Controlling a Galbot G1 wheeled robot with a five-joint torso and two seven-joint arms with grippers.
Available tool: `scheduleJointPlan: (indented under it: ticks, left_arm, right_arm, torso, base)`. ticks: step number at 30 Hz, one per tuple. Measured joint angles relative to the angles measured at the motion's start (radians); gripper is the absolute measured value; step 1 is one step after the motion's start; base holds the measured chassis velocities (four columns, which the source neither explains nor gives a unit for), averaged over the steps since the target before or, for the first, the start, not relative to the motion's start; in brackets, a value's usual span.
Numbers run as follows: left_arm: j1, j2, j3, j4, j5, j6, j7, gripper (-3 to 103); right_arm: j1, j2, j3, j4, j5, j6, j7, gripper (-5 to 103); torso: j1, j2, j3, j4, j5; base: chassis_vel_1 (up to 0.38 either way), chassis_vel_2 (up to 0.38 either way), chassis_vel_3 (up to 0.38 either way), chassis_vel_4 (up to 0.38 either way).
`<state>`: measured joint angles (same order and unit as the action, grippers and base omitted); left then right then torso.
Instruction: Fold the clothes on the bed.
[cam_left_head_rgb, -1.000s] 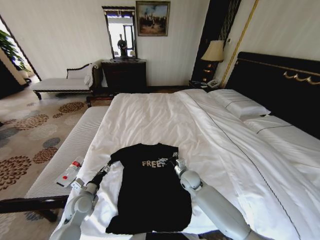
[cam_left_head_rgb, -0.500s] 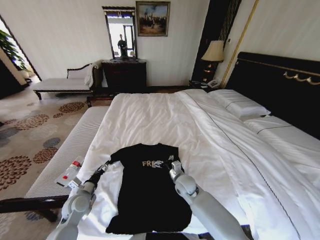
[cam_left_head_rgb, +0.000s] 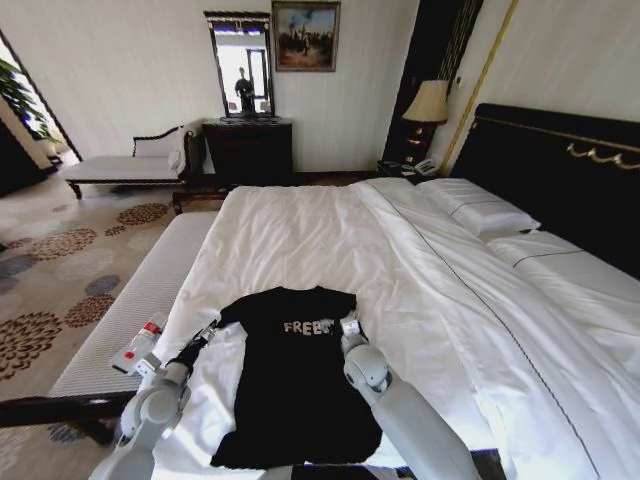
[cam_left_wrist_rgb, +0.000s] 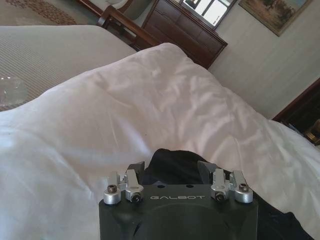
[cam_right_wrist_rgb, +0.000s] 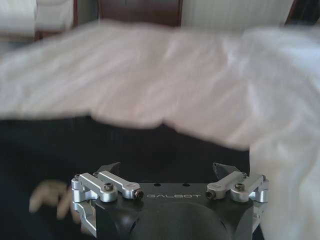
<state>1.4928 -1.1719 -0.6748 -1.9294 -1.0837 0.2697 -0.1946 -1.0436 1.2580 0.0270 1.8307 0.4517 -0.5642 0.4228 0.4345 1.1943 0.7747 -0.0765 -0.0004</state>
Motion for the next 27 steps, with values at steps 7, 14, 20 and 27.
scheduleJointPlan:
  ticks: [7, 14, 20, 27]
  left_arm:
    - [-0.006, 0.001, 0.079, 0.012, 0.064, -0.003, 0.009, 64]
    - [-0.023, 0.000, 0.114, 0.026, 0.082, -0.004, 0.005, 65]
    - [-0.068, -0.006, 0.125, 0.075, 0.072, -0.008, -0.004, 65]
    - [-0.107, -0.028, 0.111, 0.131, 0.022, -0.008, -0.020, 62]
  right_arm:
    - [0.005, -0.141, 0.008, -0.077, -0.063, 0.303, -0.094, 100]
    - [-0.021, -0.207, 0.037, -0.072, -0.074, 0.389, -0.121, 100]
    - [-0.086, -0.241, 0.102, -0.050, -0.081, 0.426, -0.131, 100]
    - [-0.135, -0.264, 0.151, -0.024, -0.084, 0.434, -0.132, 100]
  torso:
    - [0.000, 0.000, 0.000, -0.0008, -0.0004]
    - [0.000, 0.000, 0.000, -0.0006, -0.0001]
    - [0.000, 0.000, 0.000, -0.0006, -0.0002]
    - [0.000, 0.000, 0.000, -0.0007, -0.0003]
  base:
    - [0.000, 0.000, 0.000, 0.000]
    - [0.000, 0.000, 0.000, 0.000]
    - [0.000, 0.000, 0.000, 0.000]
    - [0.000, 0.000, 0.000, 0.000]
